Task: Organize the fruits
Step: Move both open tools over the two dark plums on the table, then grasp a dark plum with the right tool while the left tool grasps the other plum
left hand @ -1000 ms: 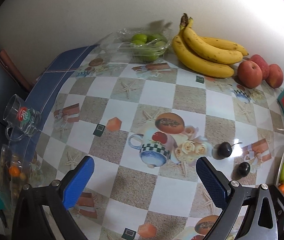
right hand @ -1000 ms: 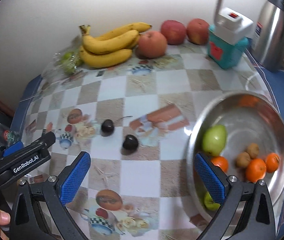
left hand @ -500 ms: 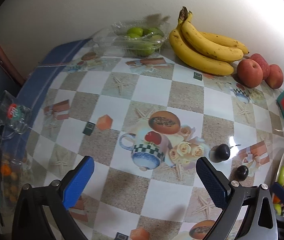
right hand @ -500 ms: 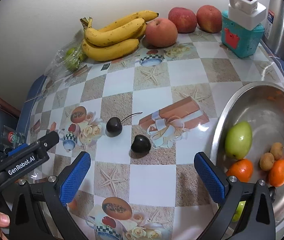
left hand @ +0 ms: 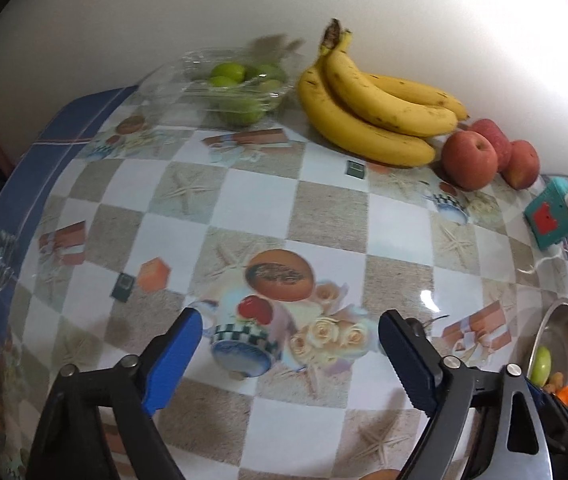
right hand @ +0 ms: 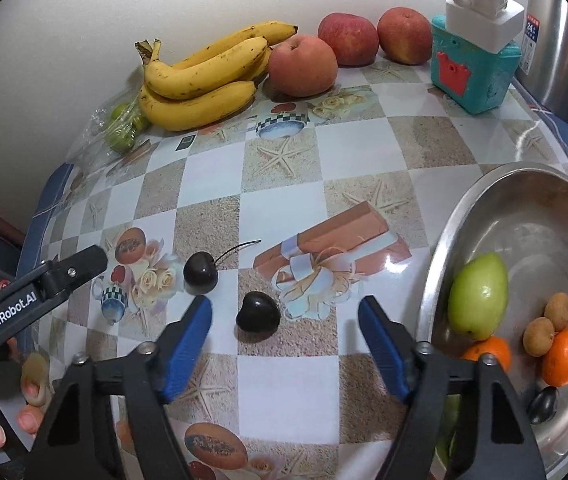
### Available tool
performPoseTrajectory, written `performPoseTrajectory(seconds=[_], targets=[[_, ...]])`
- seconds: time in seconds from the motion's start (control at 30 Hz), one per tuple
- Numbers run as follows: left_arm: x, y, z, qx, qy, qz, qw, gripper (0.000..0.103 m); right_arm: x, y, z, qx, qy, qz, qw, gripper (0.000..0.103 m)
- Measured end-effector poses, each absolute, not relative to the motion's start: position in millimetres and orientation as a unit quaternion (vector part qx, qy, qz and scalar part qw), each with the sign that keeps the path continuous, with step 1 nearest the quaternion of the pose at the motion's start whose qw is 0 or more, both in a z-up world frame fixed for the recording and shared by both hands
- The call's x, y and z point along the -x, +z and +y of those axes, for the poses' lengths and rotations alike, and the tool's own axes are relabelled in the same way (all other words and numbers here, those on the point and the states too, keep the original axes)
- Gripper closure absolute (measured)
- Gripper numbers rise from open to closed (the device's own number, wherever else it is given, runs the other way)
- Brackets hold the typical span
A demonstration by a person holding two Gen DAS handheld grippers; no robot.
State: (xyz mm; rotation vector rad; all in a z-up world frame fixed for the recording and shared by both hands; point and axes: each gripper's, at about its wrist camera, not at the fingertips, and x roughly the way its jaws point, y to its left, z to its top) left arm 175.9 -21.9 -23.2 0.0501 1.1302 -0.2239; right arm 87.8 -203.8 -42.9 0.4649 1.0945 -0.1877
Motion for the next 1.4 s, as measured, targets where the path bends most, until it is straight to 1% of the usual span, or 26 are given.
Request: performPoseTrajectory(seconds=[0.2,0.3,0.43,0.53,0.63,0.7,0.77,0.83,0.97,1.03,1.13,1.27,1.4], targets=[[-171.7,-27.6,-45.5,-0.04,-0.159,0.519,0.839,0.021,-92.9,-53.2,-196.8,-0.212,-0.081,0.53,0.817,0.037],[-170.5,-30.8,-52.5,-0.044,-0.174,0.52,0.835,0.025,-93.6,-57.9,-195.9,-0.215,-0.081,0.533,0.814,0.043],[-170.7,-37.4,-60.4,-0.041,-0.193,0.527,0.827,0.033,-94.5,-59.1,-194.4,-0.215,-0.078,0.535,0.813,0.043],[-170.6,-41.1,-66.2,-0.043,-0.203,0.529,0.823,0.035,-95.7,-59.5,-192.3,-0.221,-0.069,0.535,0.813,0.044],[-169.8,-44.3,-72.0,-0.044,-0.214,0.533,0.818,0.04,-99.3,-60.7,-188.9,-0.218,-0.068,0.536,0.813,0.05],[-168.9,-46.8,-76.7,-0.043,-0.223,0.535,0.814,0.044,-99.4,-61.2,-189.1,-0.22,-0.068,0.536,0.813,0.051],[-167.9,-48.1,-80.0,-0.042,-0.228,0.537,0.811,0.049,-98.5,-61.4,-190.3,-0.221,-0.067,0.536,0.812,0.057],[-167.1,-49.8,-83.1,-0.038,-0.236,0.541,0.806,0.051,-98.5,-61.8,-190.5,-0.222,-0.066,0.536,0.812,0.062],[-165.7,-52.1,-88.6,-0.037,-0.245,0.545,0.801,0.06,-98.3,-62.7,-190.5,-0.225,-0.062,0.536,0.811,0.068],[-165.1,-54.1,-90.5,-0.038,-0.248,0.548,0.798,0.063,-98.4,-63.3,-190.4,-0.227,-0.059,0.536,0.811,0.072],[-165.1,-58.1,-91.5,-0.039,-0.246,0.553,0.795,0.069,-98.3,-63.6,-190.4,-0.229,-0.058,0.536,0.81,0.074],[-165.1,-58.9,-91.1,-0.03,-0.253,0.554,0.792,0.075,-98.6,-63.6,-189.2,-0.228,-0.057,0.537,0.81,0.074],[-164.1,-58.3,-91.8,-0.034,-0.253,0.554,0.793,0.076,-98.0,-63.5,-189.9,-0.23,-0.057,0.537,0.81,0.074]])
